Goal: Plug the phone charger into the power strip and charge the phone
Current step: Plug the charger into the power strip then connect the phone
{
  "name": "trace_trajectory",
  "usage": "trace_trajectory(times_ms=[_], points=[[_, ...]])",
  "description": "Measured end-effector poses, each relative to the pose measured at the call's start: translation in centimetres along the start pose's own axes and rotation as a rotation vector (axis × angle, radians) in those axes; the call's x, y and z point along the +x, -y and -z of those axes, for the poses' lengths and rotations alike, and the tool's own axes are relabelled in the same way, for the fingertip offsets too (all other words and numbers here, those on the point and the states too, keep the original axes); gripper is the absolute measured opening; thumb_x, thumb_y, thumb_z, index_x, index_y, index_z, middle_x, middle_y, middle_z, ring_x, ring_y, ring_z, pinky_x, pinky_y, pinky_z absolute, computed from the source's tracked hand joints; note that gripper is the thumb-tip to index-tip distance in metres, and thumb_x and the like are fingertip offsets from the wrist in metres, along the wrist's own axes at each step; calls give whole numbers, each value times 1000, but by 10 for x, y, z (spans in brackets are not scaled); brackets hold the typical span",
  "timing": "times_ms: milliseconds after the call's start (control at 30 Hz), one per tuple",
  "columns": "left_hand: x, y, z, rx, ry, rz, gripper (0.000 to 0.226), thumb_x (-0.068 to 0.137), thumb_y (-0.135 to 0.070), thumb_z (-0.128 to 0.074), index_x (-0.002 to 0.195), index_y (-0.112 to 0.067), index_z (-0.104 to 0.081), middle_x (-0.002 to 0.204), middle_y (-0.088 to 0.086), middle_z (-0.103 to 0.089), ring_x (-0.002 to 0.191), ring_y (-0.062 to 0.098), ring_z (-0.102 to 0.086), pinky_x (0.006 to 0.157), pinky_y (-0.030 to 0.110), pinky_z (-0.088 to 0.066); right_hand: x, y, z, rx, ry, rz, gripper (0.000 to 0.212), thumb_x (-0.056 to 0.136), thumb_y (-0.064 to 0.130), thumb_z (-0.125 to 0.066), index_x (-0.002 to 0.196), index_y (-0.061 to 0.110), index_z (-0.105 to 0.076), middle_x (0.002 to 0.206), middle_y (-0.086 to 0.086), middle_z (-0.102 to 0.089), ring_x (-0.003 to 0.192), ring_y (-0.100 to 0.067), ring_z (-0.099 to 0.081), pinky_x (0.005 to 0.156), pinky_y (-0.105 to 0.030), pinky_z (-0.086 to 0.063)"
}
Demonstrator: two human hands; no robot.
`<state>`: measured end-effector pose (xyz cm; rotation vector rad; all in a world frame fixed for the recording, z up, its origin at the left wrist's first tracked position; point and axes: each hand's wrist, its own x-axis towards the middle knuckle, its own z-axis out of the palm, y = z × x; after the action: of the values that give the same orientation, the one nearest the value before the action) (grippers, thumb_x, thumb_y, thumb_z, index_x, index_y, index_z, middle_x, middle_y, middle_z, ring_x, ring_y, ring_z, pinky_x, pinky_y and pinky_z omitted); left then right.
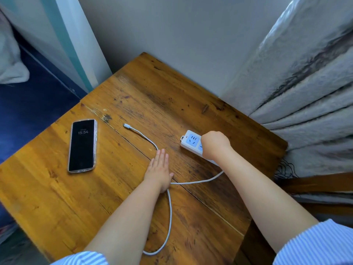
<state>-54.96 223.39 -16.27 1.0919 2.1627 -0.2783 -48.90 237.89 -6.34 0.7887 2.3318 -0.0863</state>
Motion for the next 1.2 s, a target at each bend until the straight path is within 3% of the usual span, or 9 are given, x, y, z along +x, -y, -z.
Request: trace_trajectory(times_ms=[100, 267, 400, 600, 833, 967, 1033, 1100, 1200], points=[[-1, 1, 4, -2, 16, -14, 69, 100, -34, -31, 145, -6, 13, 155, 13, 23, 143, 25, 19, 119, 37, 1, 1, -2, 2, -10, 13, 22, 37, 86, 17, -58, 120, 7, -48, 119, -13, -59, 101, -23, -59, 76, -25, -50], [-4, 3, 9, -46, 22, -20, 71, 99, -28, -38, 146, -7, 11, 156, 10, 22, 144, 23, 18, 119, 36, 0, 4, -8, 8, 11, 23, 49, 29, 86, 13, -55, 114, 7, -48, 117, -12, -60, 84, -18, -56, 52, -18, -39], [-6, 8, 12, -84, 30, -56, 72, 98, -25, -40, 146, -7, 10, 156, 9, 21, 144, 22, 17, 119, 35, 0, 1, -4, -5, -45, -3, 51, 36, 85, 15, -57, 120, 7, -50, 117, -13, -60, 97, -22, -60, 65, -23, -43], [-7, 10, 15, -144, 42, -71, 73, 97, -20, -44, 147, -9, 7, 157, 6, 18, 144, 20, 15, 120, 34, -1, 5, -3, -5, -27, 1, 48, 40, 85, 14, -58, 123, 8, -48, 120, -13, -59, 99, -21, -60, 66, -22, -44], [-25, 36, 15, -252, -125, -83, 58, 98, -20, -39, 148, -13, -11, 159, 1, -6, 146, 16, -4, 119, 33, -13, 4, 0, -5, -27, 1, 4, 42, 86, 16, -58, 125, 7, -47, 120, -13, -58, 102, -22, -59, 69, -22, -44], [-39, 69, 18, -283, -218, 1, 56, 98, -21, -39, 147, -13, -16, 158, 2, -13, 145, 18, -10, 118, 34, -17, 4, 11, -3, -173, 28, -97, 44, 87, 23, -55, 128, 8, -45, 126, -12, -54, 114, -25, -47, 90, -31, -43], [-44, 90, 20, -299, -284, 62, 55, 97, -21, -41, 146, -11, -19, 156, 4, -19, 144, 20, -13, 117, 36, -20, 7, 29, 0, -238, -25, -106, 40, 88, 24, -51, 126, 10, -49, 130, -12, -50, 122, -28, -35, 101, -42, -32], [-47, 114, 24, -336, -343, 118, 54, 96, -20, -44, 145, -10, -23, 154, 6, -24, 143, 21, -18, 115, 38, -24, 12, 56, 2, -149, -146, -55, 32, 88, 20, -48, 119, 12, -56, 129, -13, -49, 122, -30, -32, 104, -48, -26], [-48, 146, 29, -363, -441, 207, 57, 94, -23, -51, 144, -9, -26, 152, 8, -28, 142, 23, -21, 113, 39, -28, 21, 96, 6, 43, -300, 60, 28, 87, 16, -45, 109, 11, -62, 117, -13, -55, 114, -31, -38, 97, -43, -32]])
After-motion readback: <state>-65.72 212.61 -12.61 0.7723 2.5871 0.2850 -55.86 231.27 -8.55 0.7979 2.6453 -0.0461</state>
